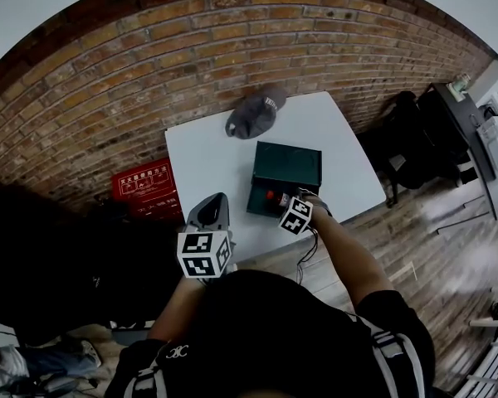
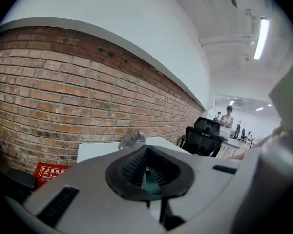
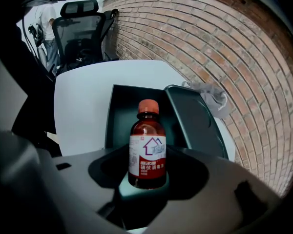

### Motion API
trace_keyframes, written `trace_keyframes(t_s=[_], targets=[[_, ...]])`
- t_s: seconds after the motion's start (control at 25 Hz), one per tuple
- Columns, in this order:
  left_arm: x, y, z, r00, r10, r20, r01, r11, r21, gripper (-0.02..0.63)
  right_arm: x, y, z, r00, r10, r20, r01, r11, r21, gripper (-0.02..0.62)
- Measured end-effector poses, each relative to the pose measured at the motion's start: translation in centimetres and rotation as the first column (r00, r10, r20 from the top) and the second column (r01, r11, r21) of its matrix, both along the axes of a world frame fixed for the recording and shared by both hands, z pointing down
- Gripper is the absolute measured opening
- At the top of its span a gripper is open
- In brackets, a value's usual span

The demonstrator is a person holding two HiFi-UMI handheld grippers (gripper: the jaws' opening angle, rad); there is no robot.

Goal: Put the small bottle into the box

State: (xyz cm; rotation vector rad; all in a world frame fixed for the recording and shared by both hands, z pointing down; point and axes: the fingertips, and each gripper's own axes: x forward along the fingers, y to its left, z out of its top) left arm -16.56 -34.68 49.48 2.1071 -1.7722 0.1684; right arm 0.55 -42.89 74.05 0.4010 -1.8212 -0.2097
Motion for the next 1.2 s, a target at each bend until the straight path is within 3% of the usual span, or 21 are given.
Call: trace_keyframes(t_s=[0.4, 0.64, 0.92, 1.2], targets=[[-0.9, -0.2, 0.1, 1.0, 0.011, 0.011, -0.011, 1.0, 0.0, 0.006, -0.1, -1.4, 2.2, 0.998, 0.039, -0.049, -0.04, 0.999, -0.034, 0.227], [-1.9, 0.2, 0.2, 1.0, 0.009, 0.014, -0.009, 1.0, -0.005, 0.006, 0.4, -1.2, 3.2, 0.991, 0.108, -0.077, -0.118, 0.984, -0.136, 0.227], [-3.7, 0.4, 0.4, 1.0, -0.009, 0.009, 0.009, 1.0, -0.008, 0.006, 0.5, -1.2, 3.5, 0.982, 0.188, -0.019, -0.187, 0.956, -0.225, 0.227], [-3.4, 0.3, 0.0, 1.0, 0.002, -0.007, -0.002, 1.0, 0.006, 0.006, -1.7, -0.7, 1.1, 0.958, 0.254, 0.136, -0.212, 0.941, -0.263, 0.232]])
